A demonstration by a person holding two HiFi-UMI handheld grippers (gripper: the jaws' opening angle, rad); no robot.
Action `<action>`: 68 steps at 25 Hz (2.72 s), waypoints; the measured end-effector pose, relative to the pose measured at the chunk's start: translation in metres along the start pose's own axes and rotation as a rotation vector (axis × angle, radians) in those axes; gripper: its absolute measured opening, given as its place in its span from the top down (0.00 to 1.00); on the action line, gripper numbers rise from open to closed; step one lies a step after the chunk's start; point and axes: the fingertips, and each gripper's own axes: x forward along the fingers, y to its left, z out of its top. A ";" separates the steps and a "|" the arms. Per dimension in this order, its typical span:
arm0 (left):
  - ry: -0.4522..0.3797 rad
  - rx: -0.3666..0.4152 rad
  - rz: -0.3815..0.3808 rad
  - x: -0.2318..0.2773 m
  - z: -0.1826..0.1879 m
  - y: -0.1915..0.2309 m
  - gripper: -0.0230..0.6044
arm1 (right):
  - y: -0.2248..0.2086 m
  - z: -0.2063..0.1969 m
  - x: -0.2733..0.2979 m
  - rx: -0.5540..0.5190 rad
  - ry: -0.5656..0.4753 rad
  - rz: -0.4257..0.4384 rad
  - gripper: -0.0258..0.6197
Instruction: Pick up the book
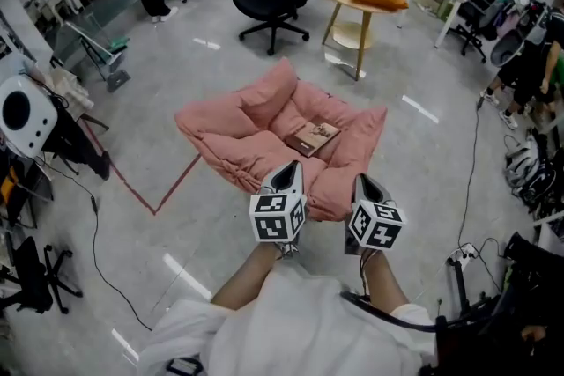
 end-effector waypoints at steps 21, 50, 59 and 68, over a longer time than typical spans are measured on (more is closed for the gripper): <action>0.082 -0.045 0.018 0.118 0.012 0.058 0.95 | -0.012 0.019 0.115 -0.052 0.135 -0.009 0.91; 0.237 -0.097 0.275 0.270 -0.084 0.148 0.95 | -0.071 -0.128 0.373 0.198 0.503 0.033 0.90; 0.283 -0.123 0.233 0.287 -0.112 0.152 0.95 | -0.079 -0.187 0.429 0.255 0.603 0.022 0.78; 0.306 -0.121 0.222 0.295 -0.132 0.156 0.95 | -0.086 -0.239 0.448 0.324 0.686 0.012 0.63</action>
